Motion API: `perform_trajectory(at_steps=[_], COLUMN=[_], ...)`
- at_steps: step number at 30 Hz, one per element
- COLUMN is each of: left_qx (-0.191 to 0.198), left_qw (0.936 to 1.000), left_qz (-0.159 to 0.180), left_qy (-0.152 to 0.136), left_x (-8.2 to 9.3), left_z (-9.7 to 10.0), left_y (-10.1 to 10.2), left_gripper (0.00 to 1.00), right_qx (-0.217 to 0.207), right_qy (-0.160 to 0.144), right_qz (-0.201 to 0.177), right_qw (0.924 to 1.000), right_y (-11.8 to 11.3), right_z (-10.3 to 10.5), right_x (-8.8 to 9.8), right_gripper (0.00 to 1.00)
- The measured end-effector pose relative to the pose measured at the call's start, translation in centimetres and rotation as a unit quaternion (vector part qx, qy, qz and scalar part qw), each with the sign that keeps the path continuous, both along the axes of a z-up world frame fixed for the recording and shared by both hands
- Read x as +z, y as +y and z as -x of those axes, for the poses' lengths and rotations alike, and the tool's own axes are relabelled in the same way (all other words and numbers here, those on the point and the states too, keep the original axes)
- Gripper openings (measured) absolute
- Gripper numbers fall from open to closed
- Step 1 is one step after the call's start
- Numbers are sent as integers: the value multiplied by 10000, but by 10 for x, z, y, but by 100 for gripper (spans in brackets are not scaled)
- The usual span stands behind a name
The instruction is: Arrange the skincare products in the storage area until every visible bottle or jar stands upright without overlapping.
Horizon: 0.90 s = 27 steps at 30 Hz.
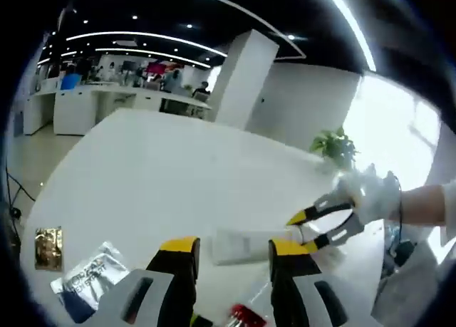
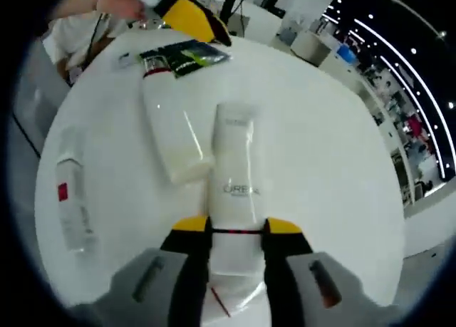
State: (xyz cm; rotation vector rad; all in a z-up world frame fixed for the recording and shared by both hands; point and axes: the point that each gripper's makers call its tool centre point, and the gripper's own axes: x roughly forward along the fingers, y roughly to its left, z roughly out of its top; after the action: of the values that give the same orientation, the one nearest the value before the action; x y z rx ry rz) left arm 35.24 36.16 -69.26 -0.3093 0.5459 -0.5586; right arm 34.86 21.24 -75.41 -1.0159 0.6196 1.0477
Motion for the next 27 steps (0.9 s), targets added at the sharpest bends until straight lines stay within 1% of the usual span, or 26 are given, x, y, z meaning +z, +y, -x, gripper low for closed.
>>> perform_trajectory(at_steps=[3, 6, 7, 9, 11, 12, 15, 17, 19, 22, 25, 26, 27], left_qx=[-132, -313, -307, -303, -297, -319, -328, -297, -338, -558, -596, -606, -598], left_qw=[9998, 9989, 9986, 9981, 9973, 9960, 9932, 9928, 9911, 9852, 9871, 9870, 9882], left_qz=[93, 183, 195, 216, 350, 511, 733, 753, 820, 998, 879, 893, 888], left_qy=[104, 311, 375, 484, 566, 661, 841, 883, 996, 1279, 1202, 1191, 1091], left_x=[-9, -19, -23, -29, -32, -33, -37, -41, -44, -48, -48, -47, -42], left_z=[-6, -6, -7, -10, -13, -13, -16, -20, -22, -14, -15, -15, -16], left_y=[-8, -16, -16, -16, -18, -22, -25, -25, -28, -38, -38, -38, -37], left_gripper=[40, 40, 40, 40, 40, 40, 38, 36, 35, 28, 24, 23, 22], right_qx=[-4, 10, 27, 132, 206, 228, 257, 284, 315, 363, 280, 237, 116], right_qy=[-171, -390, -423, -625, -783, -842, -1011, -1139, -1236, -1421, -1486, -1505, -1505], right_qz=[-23, -45, -48, -22, 26, 32, -11, -11, -6, 7, -33, -51, -128], right_qw=[9999, 9992, 9991, 9980, 9967, 9962, 9945, 9931, 9918, 9892, 9885, 9883, 9885], right_y=[0, 0, 0, 1, 1, 1, 1, 1, 2, 2, 1, 1, 0], right_z=[2, 2, 2, 2, 3, 3, 4, 4, 4, 5, 5, 4, 4], right_x=[1, 2, 2, 3, 4, 4, 5, 6, 7, 7, 8, 9, 9], right_gripper=[28, 28, 28, 28, 28, 28, 28, 28, 28, 28, 28, 28, 28])
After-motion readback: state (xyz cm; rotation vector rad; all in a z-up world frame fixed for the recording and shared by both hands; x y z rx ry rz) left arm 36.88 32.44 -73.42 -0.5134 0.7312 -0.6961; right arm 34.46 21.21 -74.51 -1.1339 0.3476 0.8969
